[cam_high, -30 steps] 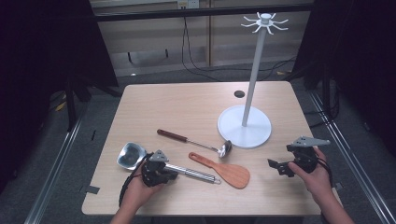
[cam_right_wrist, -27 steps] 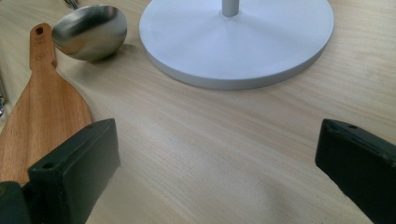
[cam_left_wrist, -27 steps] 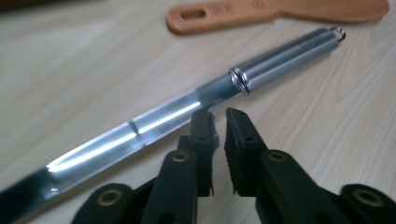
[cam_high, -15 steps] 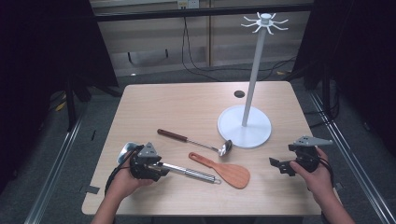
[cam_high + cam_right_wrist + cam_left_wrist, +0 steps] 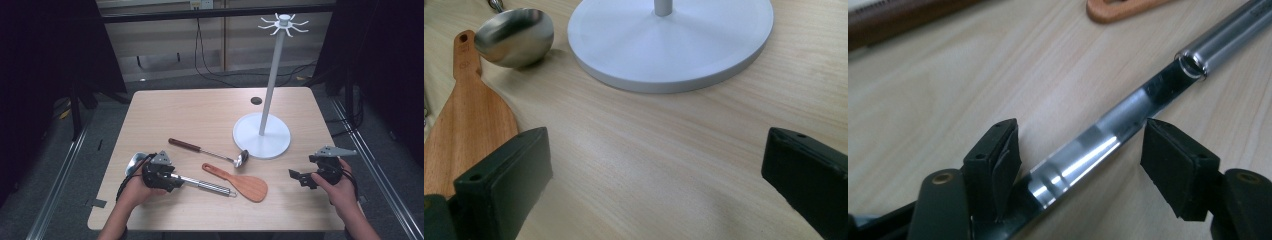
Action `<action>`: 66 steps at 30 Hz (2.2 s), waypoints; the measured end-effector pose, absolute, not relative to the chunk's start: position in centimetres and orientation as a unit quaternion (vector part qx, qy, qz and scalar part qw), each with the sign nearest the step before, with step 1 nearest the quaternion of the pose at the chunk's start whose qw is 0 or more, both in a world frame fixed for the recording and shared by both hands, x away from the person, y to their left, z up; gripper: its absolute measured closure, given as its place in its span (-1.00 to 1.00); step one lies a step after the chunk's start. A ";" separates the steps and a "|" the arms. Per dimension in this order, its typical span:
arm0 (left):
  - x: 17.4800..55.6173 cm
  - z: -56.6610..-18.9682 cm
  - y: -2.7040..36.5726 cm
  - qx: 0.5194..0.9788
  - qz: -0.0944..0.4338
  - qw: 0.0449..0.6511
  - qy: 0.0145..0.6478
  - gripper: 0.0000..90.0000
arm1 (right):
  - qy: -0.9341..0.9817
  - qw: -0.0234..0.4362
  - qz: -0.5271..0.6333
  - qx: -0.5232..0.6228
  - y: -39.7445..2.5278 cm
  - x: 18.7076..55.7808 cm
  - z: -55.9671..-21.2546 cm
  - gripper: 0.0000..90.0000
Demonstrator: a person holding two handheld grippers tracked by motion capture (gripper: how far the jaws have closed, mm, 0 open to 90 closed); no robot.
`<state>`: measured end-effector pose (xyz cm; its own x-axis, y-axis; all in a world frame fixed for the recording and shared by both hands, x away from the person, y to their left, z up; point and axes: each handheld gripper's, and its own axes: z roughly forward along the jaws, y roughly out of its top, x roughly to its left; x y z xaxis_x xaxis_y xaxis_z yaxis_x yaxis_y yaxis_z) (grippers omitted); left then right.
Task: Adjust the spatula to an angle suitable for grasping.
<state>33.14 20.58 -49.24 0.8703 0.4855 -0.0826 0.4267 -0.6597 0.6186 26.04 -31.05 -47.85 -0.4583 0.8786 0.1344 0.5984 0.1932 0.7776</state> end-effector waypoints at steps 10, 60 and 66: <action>31.4 -48.6 21.0 0.926 0.045 0.295 0.233 -0.08 | 0.755 0.169 0.403 0.488 -30.8 26.1 -47.8 -1.00; 31.0 -46.7 18.3 0.947 -0.025 0.305 0.096 0.67 | 0.769 0.154 0.394 0.480 -30.4 26.4 -48.3 -1.00; 30.8 -45.4 19.1 0.929 0.006 0.337 0.153 0.67 | 0.769 0.157 0.401 0.472 -30.1 26.4 -48.1 -1.00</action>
